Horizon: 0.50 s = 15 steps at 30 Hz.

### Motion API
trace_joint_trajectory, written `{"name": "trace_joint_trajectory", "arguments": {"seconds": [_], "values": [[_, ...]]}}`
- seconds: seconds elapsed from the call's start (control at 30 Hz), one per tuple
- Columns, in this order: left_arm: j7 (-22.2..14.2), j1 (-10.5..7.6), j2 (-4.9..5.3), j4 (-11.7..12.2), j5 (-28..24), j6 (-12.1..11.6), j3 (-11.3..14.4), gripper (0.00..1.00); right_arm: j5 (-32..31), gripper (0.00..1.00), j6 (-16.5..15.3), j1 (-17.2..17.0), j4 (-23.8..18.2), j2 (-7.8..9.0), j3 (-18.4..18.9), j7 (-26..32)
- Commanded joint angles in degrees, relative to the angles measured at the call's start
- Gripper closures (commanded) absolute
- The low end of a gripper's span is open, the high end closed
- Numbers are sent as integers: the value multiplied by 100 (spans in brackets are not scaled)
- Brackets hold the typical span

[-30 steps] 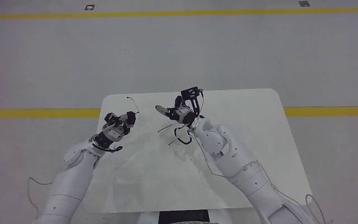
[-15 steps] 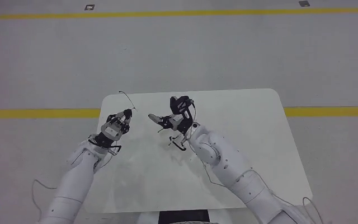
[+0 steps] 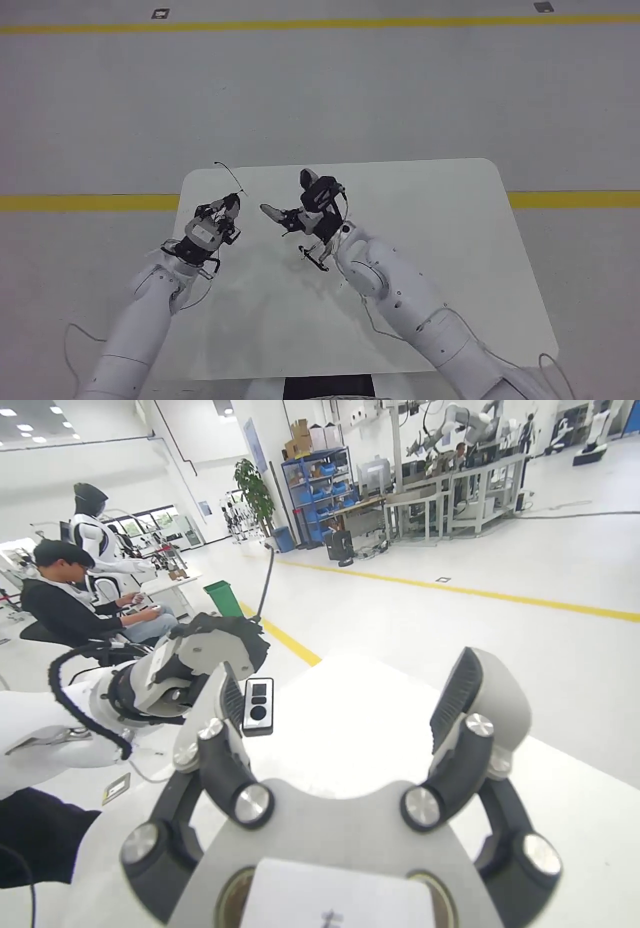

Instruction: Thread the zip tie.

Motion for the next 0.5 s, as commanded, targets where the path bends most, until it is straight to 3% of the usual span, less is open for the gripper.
{"name": "trace_joint_trajectory", "arguments": {"seconds": [0.0,0.07,0.13,0.27,0.47], "values": [[3,37,-22,-9,-119,-14,52,100,-118,0,-9,28,37,-19,-62,-153],[-53,60,-71,26,-119,-14,62,100,-220,1,19,52,99,-41,-119,-276],[-59,60,-111,48,-119,-14,53,100,-269,10,62,73,152,-65,-170,-349],[-47,64,-131,51,-119,-14,55,100,-387,51,159,135,248,-120,-290,-448],[-47,64,-131,51,-119,-14,55,100,-719,65,301,210,386,-177,-431,-448]]}}
